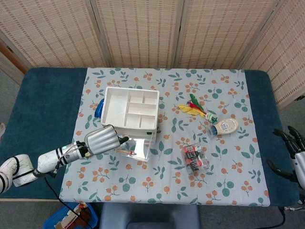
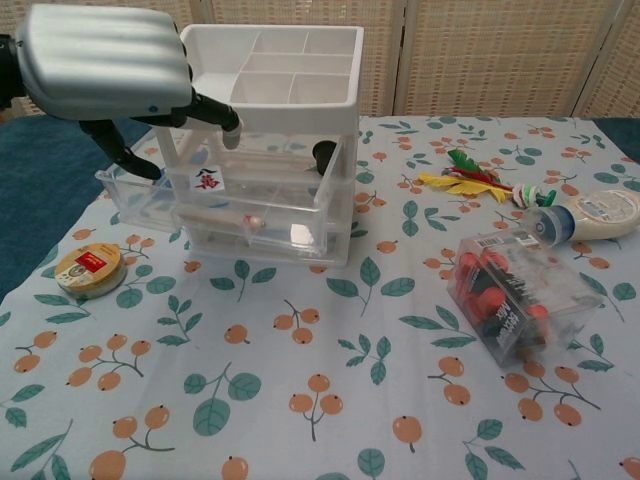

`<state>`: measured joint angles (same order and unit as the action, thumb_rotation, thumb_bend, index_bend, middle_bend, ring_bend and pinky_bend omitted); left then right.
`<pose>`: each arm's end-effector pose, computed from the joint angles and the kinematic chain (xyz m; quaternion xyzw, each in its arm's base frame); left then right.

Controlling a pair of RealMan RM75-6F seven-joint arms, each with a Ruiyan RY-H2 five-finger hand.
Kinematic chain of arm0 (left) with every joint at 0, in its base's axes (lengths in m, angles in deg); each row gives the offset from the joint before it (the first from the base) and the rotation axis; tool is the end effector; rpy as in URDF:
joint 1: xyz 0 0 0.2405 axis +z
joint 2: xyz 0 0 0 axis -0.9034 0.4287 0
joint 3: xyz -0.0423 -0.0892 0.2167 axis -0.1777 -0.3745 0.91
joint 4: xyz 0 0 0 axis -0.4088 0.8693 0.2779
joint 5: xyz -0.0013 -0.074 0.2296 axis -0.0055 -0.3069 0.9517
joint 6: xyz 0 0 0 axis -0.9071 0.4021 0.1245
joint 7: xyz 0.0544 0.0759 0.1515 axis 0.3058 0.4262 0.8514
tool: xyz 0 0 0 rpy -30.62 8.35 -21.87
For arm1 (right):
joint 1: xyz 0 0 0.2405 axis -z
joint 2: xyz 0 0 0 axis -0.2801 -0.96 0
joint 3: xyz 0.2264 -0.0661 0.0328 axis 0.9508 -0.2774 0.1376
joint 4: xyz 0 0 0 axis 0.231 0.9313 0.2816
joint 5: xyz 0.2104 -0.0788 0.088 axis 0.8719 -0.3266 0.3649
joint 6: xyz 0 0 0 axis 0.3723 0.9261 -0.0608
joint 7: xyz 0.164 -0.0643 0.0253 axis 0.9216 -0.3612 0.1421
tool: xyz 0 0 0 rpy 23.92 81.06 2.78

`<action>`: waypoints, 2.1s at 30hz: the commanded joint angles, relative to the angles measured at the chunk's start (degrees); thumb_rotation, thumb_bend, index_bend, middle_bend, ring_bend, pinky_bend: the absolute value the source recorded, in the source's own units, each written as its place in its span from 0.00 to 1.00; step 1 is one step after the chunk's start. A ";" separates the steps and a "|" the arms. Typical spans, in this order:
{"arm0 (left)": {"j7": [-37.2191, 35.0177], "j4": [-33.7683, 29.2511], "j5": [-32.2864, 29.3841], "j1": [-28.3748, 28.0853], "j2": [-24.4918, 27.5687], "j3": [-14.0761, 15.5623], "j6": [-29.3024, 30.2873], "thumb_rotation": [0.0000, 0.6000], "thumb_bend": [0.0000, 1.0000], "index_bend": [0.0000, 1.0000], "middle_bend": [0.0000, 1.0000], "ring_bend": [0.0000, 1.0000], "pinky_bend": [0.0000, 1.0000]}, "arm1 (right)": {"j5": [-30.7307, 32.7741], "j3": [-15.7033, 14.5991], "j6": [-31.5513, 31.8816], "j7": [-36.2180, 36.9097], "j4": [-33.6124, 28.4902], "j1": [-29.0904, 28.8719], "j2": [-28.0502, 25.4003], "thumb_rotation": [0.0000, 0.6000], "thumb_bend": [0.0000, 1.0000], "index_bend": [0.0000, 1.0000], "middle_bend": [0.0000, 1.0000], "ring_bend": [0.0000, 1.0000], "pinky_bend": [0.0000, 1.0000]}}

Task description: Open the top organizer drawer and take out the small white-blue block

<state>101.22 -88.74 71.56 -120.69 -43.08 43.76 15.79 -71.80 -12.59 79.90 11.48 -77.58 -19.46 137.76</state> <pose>-0.0839 0.3703 0.0282 -0.8773 0.1563 -0.3323 0.3090 -0.2949 -0.2096 0.1851 0.5711 -0.3706 0.4973 0.5378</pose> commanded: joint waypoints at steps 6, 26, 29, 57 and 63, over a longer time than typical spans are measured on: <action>1.05 0.28 0.73 -0.53 -1.46 0.07 -0.61 1.00 0.08 0.31 0.97 1.00 1.00 | -0.02 -0.05 0.16 -0.15 0.01 0.11 0.08 1.00 0.29 0.07 0.21 0.08 0.13; 2.89 2.30 1.00 -1.42 -3.28 0.74 -2.46 1.00 0.08 0.33 0.97 1.00 1.00 | 0.48 0.06 -0.19 0.07 0.43 0.05 0.37 1.00 0.29 0.07 0.21 0.08 0.13; 3.15 2.22 1.19 -1.46 -3.41 0.89 -2.38 1.00 0.08 0.34 0.97 1.00 1.00 | 0.51 0.05 -0.19 0.07 0.41 0.08 0.37 1.00 0.29 0.07 0.21 0.08 0.13; 6.30 -0.85 1.03 -4.06 -2.55 0.95 -7.16 1.00 0.08 0.43 0.97 1.00 1.00 | 0.79 0.18 -0.39 0.53 0.91 0.00 0.63 1.00 0.29 0.07 0.21 0.08 0.13; 7.11 -1.22 0.89 -4.60 -2.90 0.86 -8.29 1.00 0.08 0.44 0.97 1.00 1.00 | 1.00 0.18 -0.51 0.81 1.25 0.02 0.75 1.00 0.29 0.07 0.21 0.08 0.13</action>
<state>108.17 -89.87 72.47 -125.16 -45.90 44.62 7.70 -70.82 -12.41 79.40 12.27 -76.35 -19.43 138.50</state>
